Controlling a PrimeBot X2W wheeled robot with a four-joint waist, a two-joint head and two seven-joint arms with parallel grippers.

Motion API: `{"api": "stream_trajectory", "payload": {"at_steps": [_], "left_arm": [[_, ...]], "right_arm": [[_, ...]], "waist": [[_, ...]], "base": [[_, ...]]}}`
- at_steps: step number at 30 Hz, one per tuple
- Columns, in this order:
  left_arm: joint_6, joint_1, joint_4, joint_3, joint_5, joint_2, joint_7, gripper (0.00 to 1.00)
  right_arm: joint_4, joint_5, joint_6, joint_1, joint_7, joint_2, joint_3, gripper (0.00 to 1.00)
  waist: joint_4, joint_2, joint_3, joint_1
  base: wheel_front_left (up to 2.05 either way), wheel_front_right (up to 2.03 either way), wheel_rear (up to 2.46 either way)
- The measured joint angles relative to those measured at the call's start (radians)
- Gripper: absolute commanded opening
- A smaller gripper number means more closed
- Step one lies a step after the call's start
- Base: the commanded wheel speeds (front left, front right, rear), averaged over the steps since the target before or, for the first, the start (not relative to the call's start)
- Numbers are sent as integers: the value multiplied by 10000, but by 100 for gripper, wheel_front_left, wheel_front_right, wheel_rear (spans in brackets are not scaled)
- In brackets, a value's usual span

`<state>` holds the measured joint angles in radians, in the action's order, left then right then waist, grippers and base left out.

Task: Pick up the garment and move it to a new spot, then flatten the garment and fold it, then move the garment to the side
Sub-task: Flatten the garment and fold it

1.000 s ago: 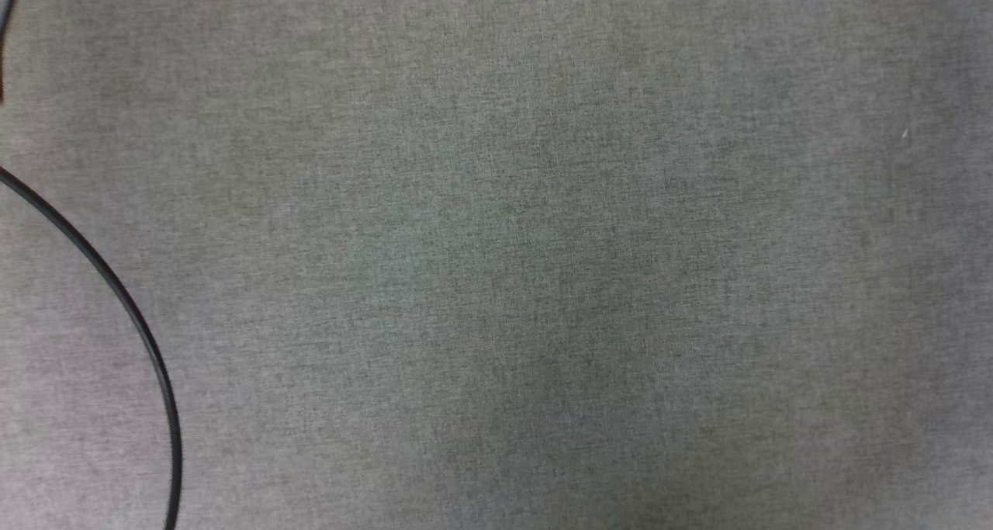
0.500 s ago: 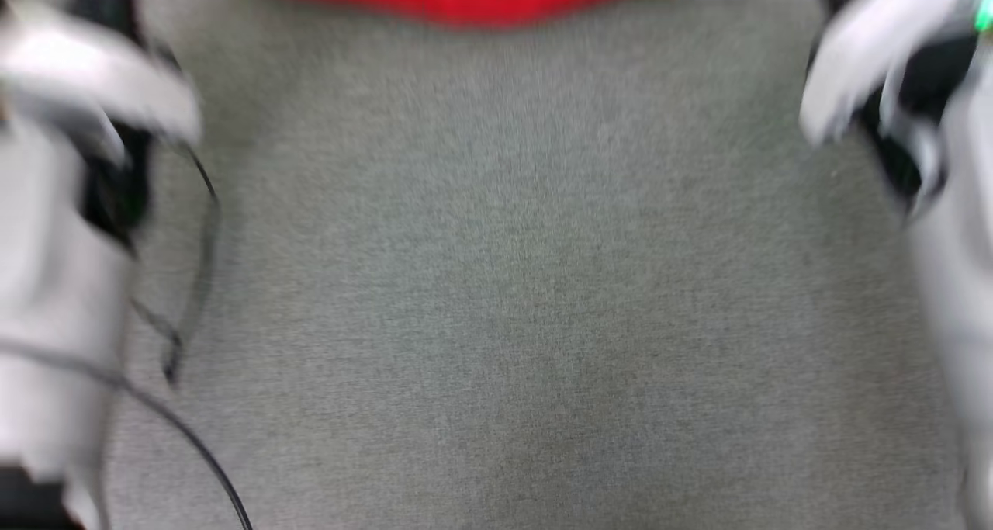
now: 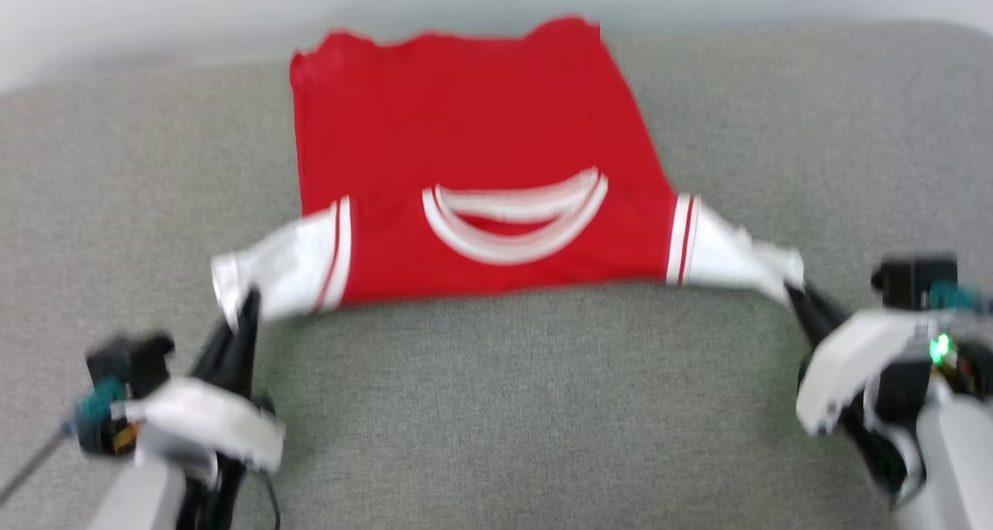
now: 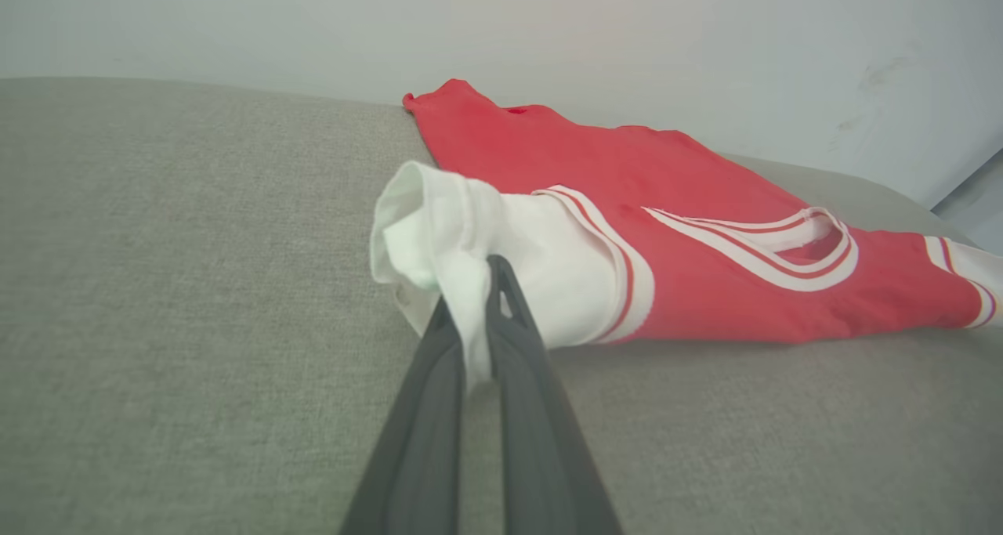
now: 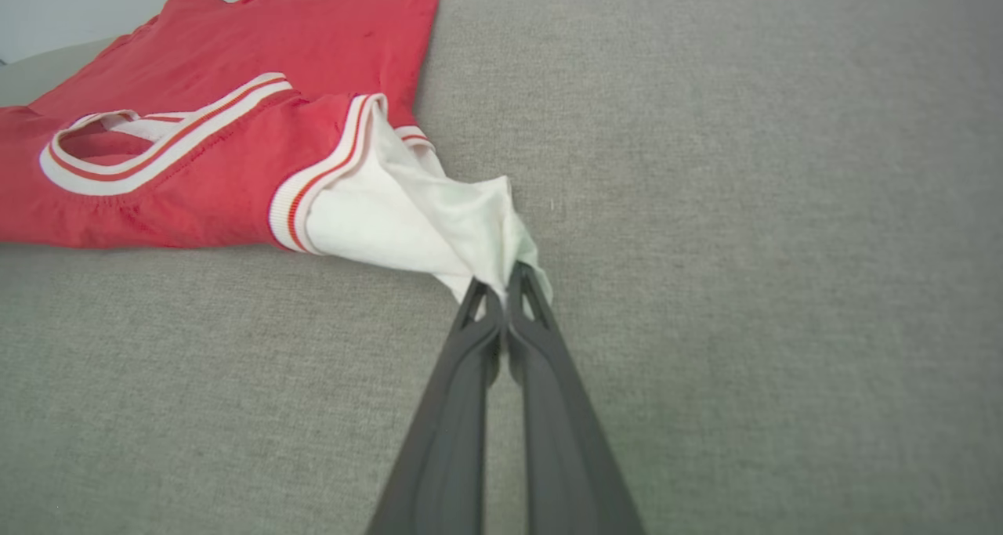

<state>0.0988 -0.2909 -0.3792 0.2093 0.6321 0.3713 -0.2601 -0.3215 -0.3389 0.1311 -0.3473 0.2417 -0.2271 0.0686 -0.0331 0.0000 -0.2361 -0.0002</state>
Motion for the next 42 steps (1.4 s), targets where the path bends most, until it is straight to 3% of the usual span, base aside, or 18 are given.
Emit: {"api": "stream_trajectory", "payload": {"at_steps": [5,18,19,20,21,25,33,38,42], "left_arm": [[-242,1830,844,119,42,96,81,0],[-1561,4865,3210,309,-56,203,761,0],[-1630,4915,3340,324,-73,221,821,0],[-1676,4922,3494,343,-75,215,853,0],[-1735,4918,3634,376,-127,222,918,0],[-1831,4870,4103,541,-274,228,1101,0],[-1868,4196,4895,807,-525,58,1045,0],[-1778,3570,5173,1014,-708,-86,941,0],[-1620,3052,5229,1220,-853,-257,796,0]], "right_arm": [[1083,61,2,2088,368,370,-537,0],[3310,713,2,6475,1783,1427,-1536,0],[3342,685,0,6595,1877,1467,-1565,24],[3373,685,2,6661,1902,1499,-1559,75],[3411,633,0,6667,1900,1542,-1547,100],[3624,512,0,6380,1365,1611,-1488,100],[3386,481,-2,4270,-426,1540,-2123,100],[2437,265,-2,2175,-548,1032,-2447,100],[1321,104,-2,291,75,355,-2441,100]], "waist": [[16,0,777,-1],[333,0,1904,-1],[364,0,1907,-1],[395,0,1906,-1],[431,0,1902,-1],[605,0,1788,0],[1175,0,1230,1],[1598,0,578,3],[1971,0,-33,4]], "base": [[0,0,0],[0,0,0],[0,0,0],[0,0,0],[0,0,0],[0,0,0],[0,0,0],[0,0,0],[0,0,0]]}}
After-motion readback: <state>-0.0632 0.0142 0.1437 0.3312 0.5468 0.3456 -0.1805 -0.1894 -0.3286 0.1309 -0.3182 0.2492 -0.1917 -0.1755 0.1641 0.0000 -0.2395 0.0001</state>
